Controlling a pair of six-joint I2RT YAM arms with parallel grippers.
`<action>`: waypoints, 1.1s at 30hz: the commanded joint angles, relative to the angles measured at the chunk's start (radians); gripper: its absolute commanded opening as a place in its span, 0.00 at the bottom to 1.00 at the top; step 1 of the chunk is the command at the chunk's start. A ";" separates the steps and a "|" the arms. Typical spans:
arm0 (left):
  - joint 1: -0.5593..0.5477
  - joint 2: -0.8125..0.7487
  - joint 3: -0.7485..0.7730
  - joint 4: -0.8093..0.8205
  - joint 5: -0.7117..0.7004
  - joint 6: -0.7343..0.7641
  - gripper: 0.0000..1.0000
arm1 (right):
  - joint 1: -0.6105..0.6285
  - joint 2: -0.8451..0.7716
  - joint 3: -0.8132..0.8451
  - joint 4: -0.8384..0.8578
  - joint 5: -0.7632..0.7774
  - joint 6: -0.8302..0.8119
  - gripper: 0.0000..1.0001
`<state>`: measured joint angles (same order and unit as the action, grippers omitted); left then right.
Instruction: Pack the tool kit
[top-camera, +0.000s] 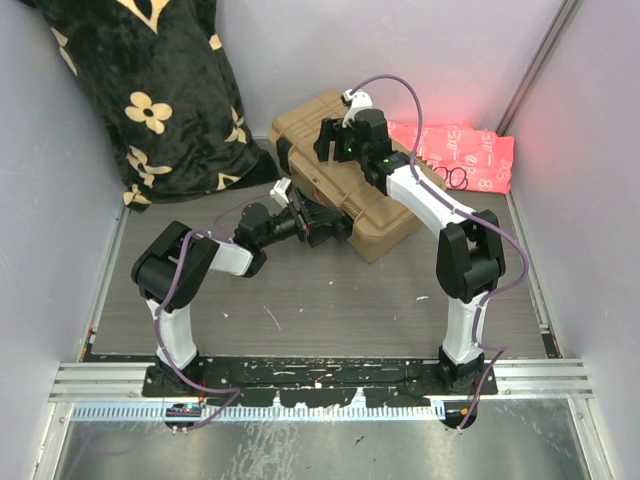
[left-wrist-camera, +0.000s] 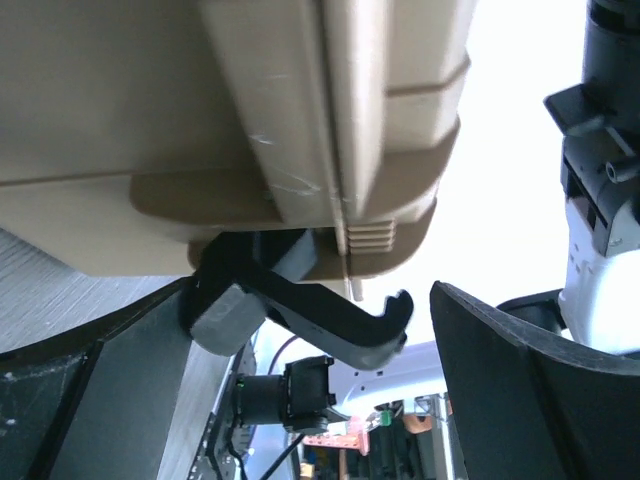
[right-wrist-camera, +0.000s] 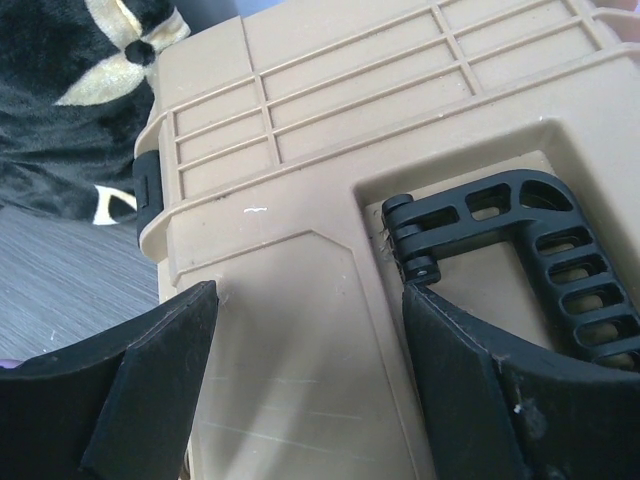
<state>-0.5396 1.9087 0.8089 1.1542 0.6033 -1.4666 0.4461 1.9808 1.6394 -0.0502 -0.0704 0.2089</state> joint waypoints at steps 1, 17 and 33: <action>-0.013 -0.132 0.067 0.276 0.019 -0.056 0.98 | 0.030 0.232 -0.160 -0.757 -0.055 0.083 0.80; -0.007 -0.140 0.104 0.276 0.037 -0.061 0.98 | 0.031 0.252 -0.130 -0.752 -0.075 0.093 0.81; -0.006 -0.104 0.167 0.270 0.077 -0.074 0.98 | 0.031 0.283 -0.090 -0.755 -0.089 0.105 0.80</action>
<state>-0.5365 1.8484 0.8669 1.1790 0.7082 -1.5284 0.4362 2.0132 1.7065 -0.1108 -0.0624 0.2062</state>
